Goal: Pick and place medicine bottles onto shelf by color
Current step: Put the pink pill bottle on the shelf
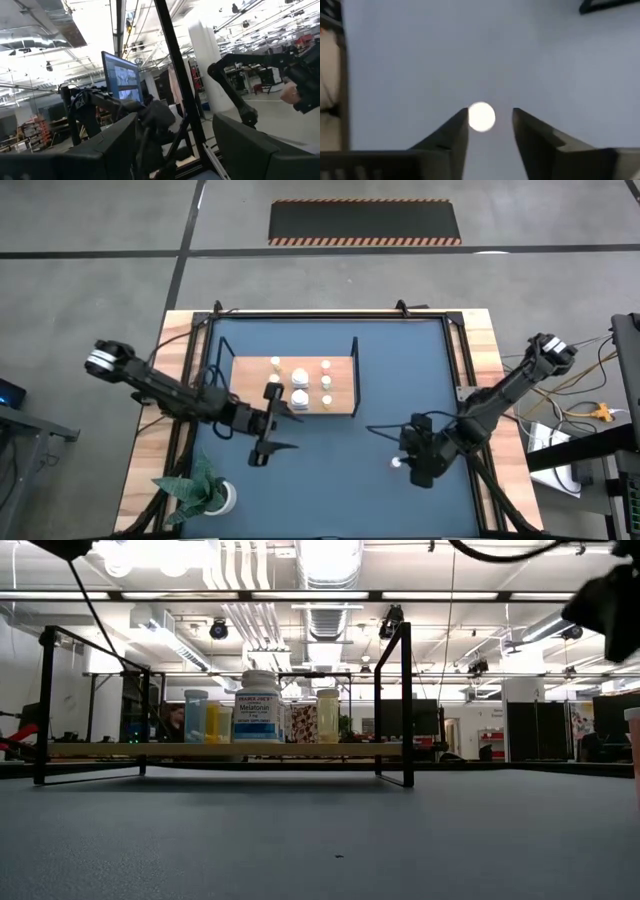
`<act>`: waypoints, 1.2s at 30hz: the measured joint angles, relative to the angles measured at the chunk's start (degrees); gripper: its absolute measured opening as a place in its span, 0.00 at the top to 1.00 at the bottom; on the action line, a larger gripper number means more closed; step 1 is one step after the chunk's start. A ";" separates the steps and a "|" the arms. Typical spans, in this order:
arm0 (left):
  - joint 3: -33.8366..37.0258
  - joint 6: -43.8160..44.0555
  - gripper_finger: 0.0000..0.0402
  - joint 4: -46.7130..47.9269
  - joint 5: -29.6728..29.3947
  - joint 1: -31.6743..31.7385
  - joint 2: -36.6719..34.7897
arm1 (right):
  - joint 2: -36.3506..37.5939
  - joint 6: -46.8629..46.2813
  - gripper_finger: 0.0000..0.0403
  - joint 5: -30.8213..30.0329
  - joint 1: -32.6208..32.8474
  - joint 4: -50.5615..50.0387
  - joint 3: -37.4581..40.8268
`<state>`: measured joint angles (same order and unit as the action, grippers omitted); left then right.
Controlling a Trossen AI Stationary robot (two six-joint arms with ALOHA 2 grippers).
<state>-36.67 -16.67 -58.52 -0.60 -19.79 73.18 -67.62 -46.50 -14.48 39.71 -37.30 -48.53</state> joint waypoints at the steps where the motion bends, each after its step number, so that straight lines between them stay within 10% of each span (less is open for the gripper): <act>1: -0.31 0.00 0.40 0.00 0.00 -0.05 0.35 | -0.20 -0.05 0.59 -0.63 0.58 0.23 0.70; 12: -1.76 -0.04 0.40 -0.04 -0.35 -0.11 1.86 | -0.91 1.60 0.35 -6.46 5.24 9.01 7.52; 36: -1.44 -0.68 0.40 0.24 -1.80 -0.09 1.74 | -0.93 4.80 0.60 -8.29 5.41 31.20 19.61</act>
<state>-38.11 -17.34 -58.28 -2.39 -19.88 74.91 -68.55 -41.70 -22.76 45.12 -6.10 -28.93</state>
